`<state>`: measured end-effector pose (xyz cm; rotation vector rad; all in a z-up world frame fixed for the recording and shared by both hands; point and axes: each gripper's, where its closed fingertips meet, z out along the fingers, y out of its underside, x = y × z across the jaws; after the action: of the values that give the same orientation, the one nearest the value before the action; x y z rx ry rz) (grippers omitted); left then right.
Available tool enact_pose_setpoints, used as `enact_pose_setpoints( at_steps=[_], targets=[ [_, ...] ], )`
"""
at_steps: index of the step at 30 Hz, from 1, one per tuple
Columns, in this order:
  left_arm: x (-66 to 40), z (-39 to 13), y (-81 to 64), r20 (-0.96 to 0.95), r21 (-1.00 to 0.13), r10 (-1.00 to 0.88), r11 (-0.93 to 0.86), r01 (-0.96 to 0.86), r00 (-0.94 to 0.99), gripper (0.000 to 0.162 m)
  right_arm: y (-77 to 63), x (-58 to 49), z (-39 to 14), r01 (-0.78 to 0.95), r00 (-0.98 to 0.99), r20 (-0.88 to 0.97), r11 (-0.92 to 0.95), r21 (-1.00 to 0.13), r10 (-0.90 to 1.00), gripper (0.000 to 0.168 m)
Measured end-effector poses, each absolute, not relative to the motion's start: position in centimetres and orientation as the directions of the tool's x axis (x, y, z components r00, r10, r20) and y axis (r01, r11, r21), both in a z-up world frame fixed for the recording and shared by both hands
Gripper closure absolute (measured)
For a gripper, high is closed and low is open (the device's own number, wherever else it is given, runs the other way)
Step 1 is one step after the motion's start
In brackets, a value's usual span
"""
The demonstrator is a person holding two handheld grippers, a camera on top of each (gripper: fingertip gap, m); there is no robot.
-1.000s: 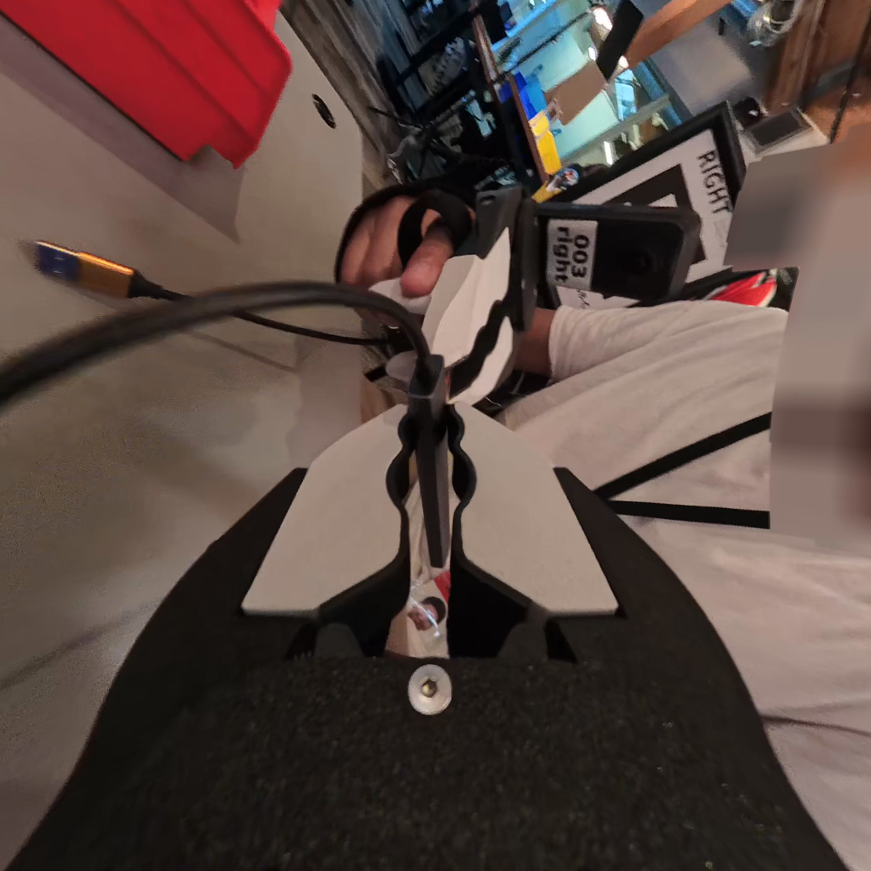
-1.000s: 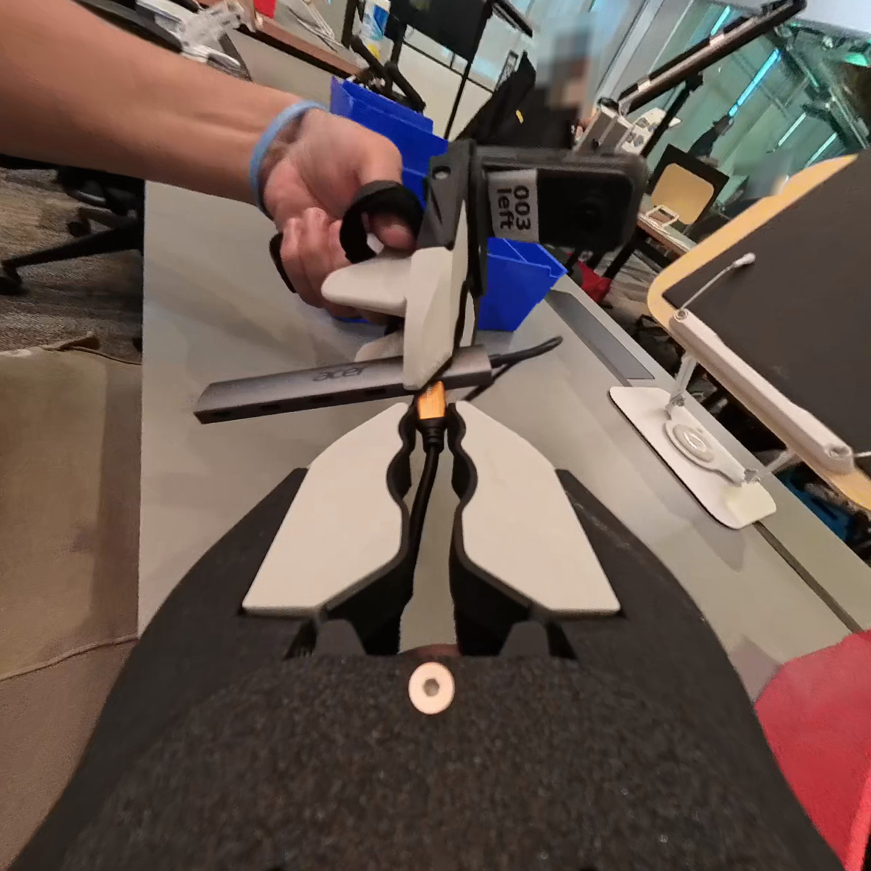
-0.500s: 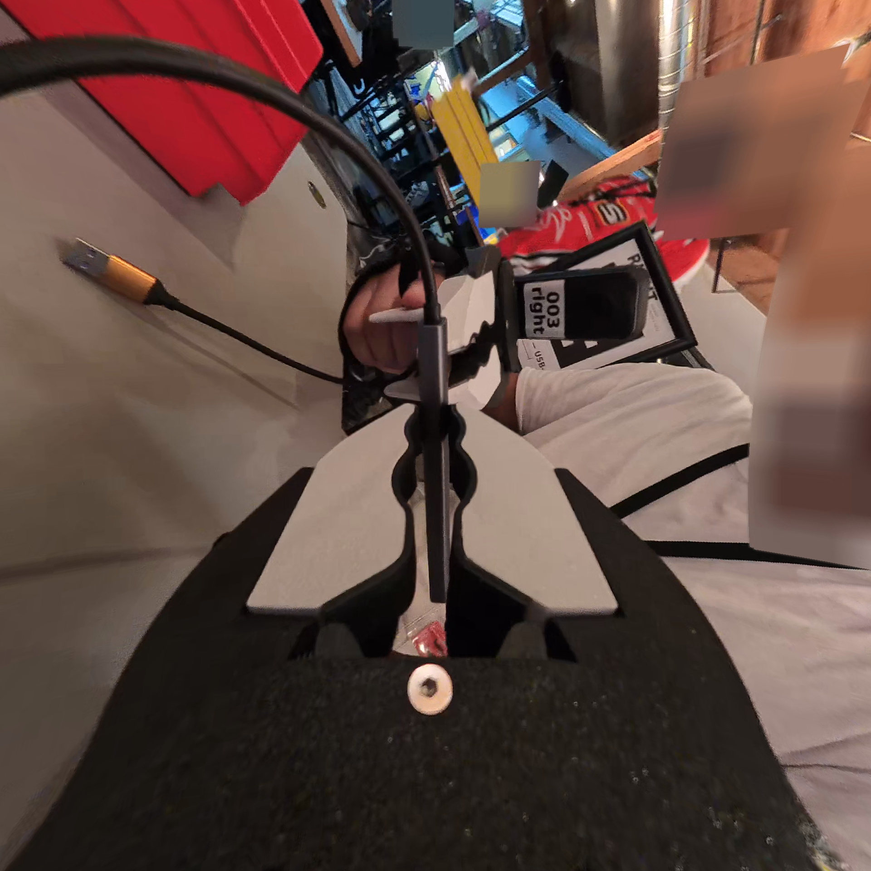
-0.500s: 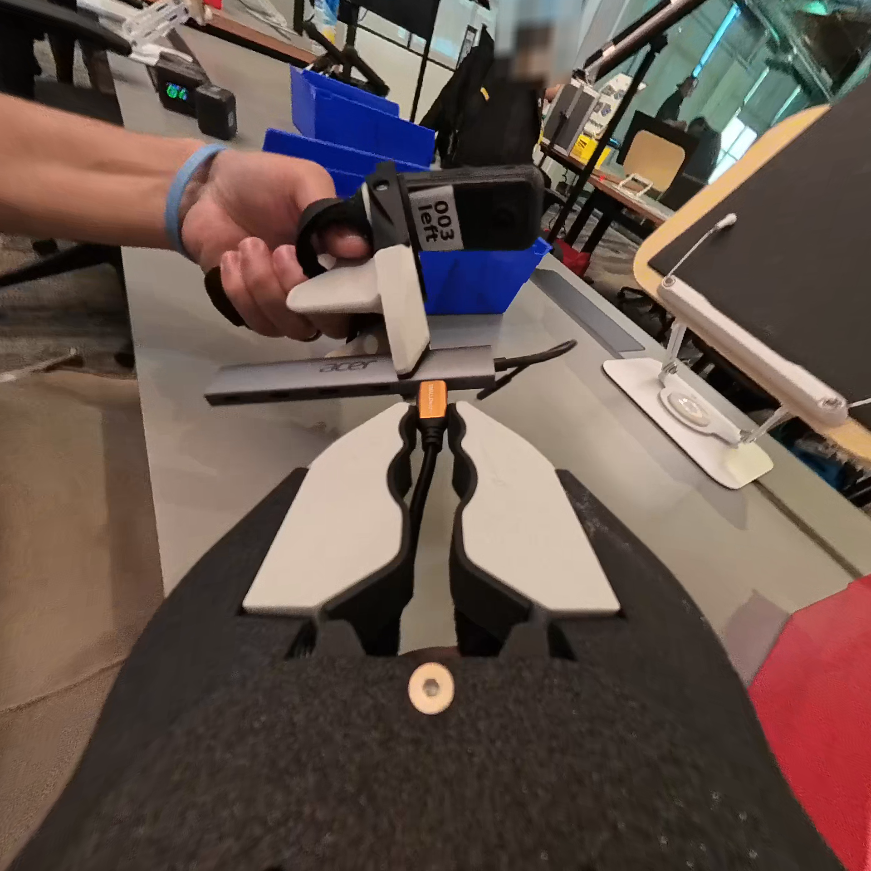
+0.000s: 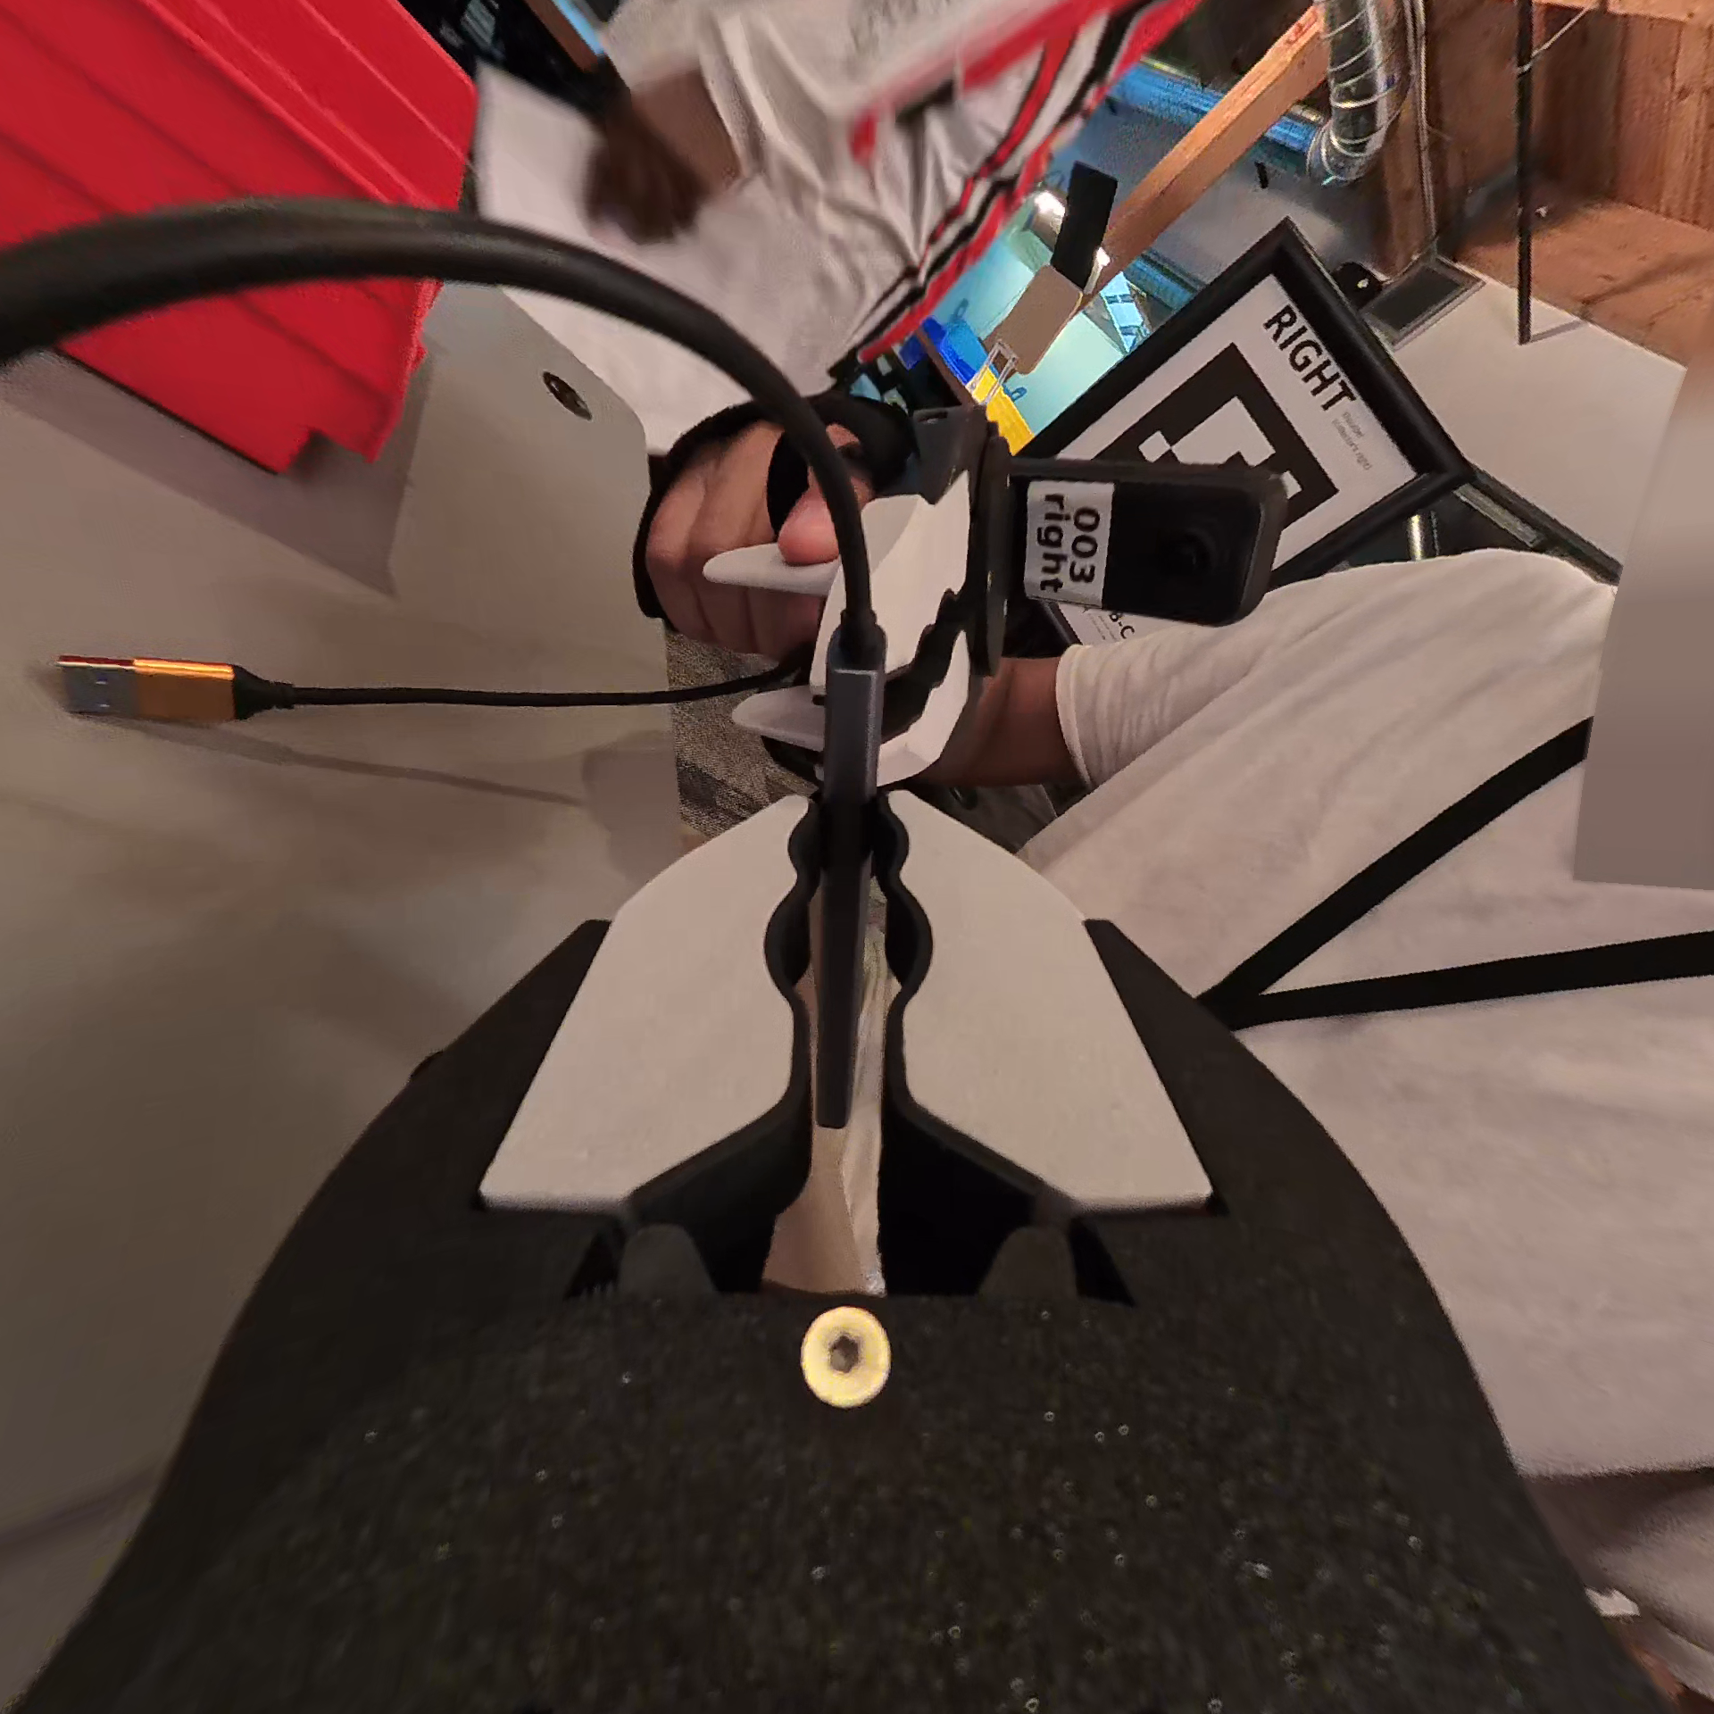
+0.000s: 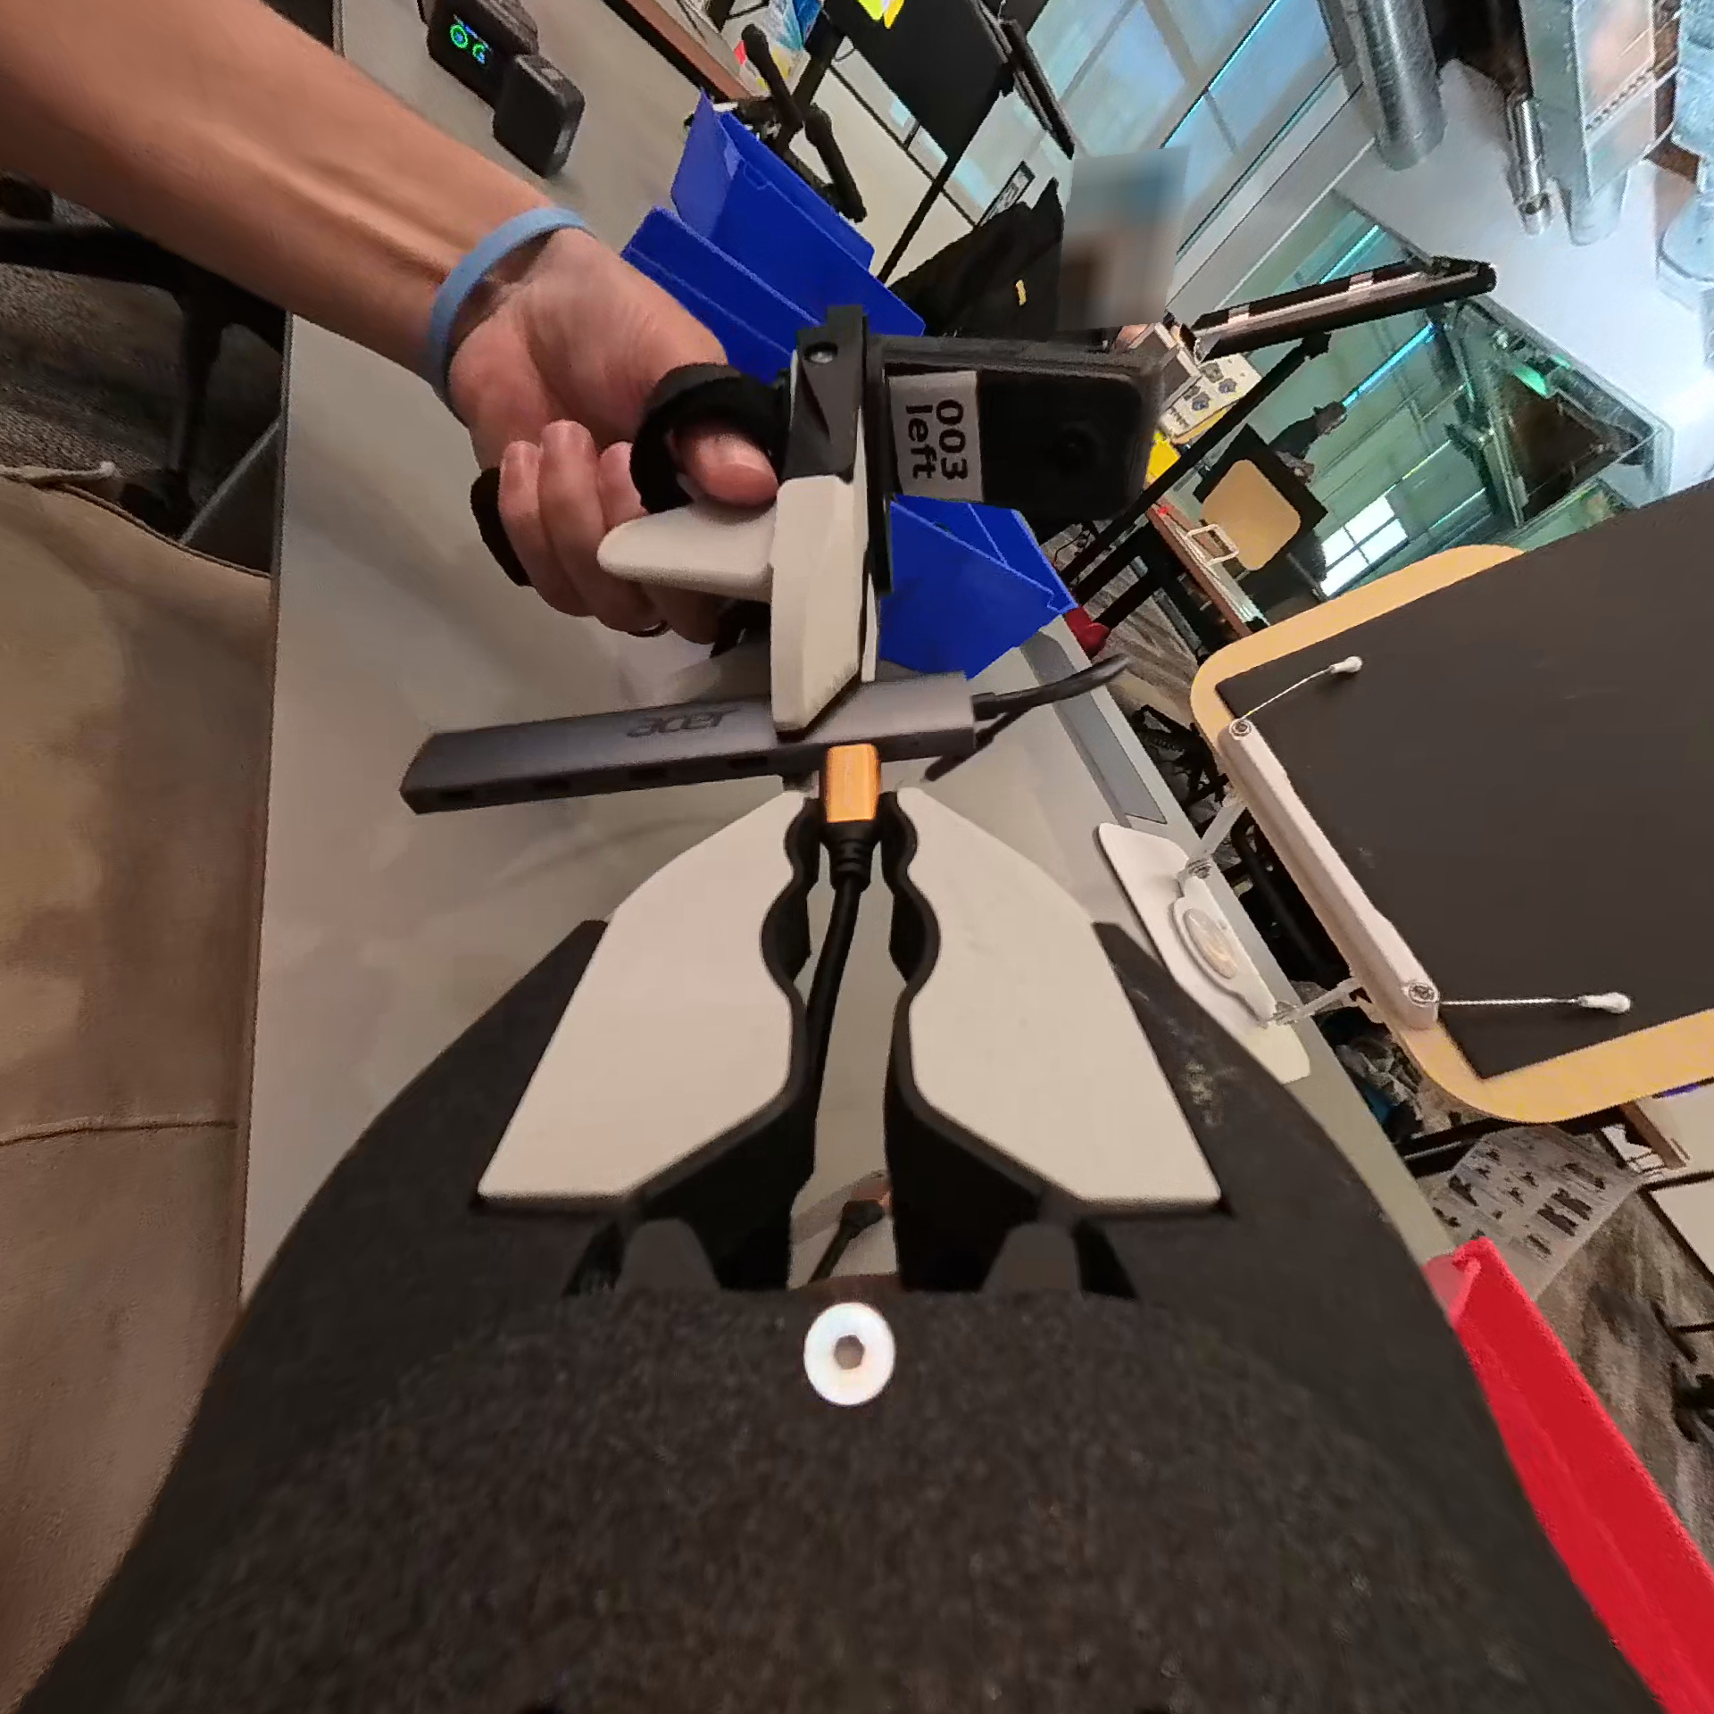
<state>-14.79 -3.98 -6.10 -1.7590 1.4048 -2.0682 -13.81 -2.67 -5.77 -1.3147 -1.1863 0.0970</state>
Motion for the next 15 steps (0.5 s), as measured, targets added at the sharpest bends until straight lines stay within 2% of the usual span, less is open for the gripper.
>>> enact_pose_setpoints(
  at_steps=[3,7,10,13,15],
  targets=[
    [-14.5,-6.5,-3.0,0.699,-0.704,-0.661,-0.565,-0.431,-0.274,0.148,-2.3,-13.3,-6.1,0.536,0.486,0.569,0.288,-0.794,0.664,0.156],
    [-15.1,-7.4,-0.8,0.498,-0.815,-0.862,-0.428,-0.392,-0.094,0.121,-0.8,-11.9,-6.4,0.464,0.611,0.413,0.117,-0.878,0.676,0.156],
    [-15.1,-7.4,0.0,0.291,-0.878,-0.954,-0.295,-0.378,0.069,0.101,1.0,-10.7,-6.8,0.391,0.743,0.282,-0.051,-0.919,0.607,0.156],
    [-15.2,-8.3,0.7,0.09,-0.913,-0.965,-0.178,-0.368,0.245,0.099,1.7,-10.8,-7.1,0.294,0.809,0.159,-0.155,-0.943,0.566,0.156],
    [-15.1,-9.0,0.4,0.01,-0.925,-0.958,-0.118,-0.362,0.286,0.101,1.8,-11.1,-6.9,0.196,0.828,0.051,-0.202,-0.96,0.559,0.156]
  ],
)
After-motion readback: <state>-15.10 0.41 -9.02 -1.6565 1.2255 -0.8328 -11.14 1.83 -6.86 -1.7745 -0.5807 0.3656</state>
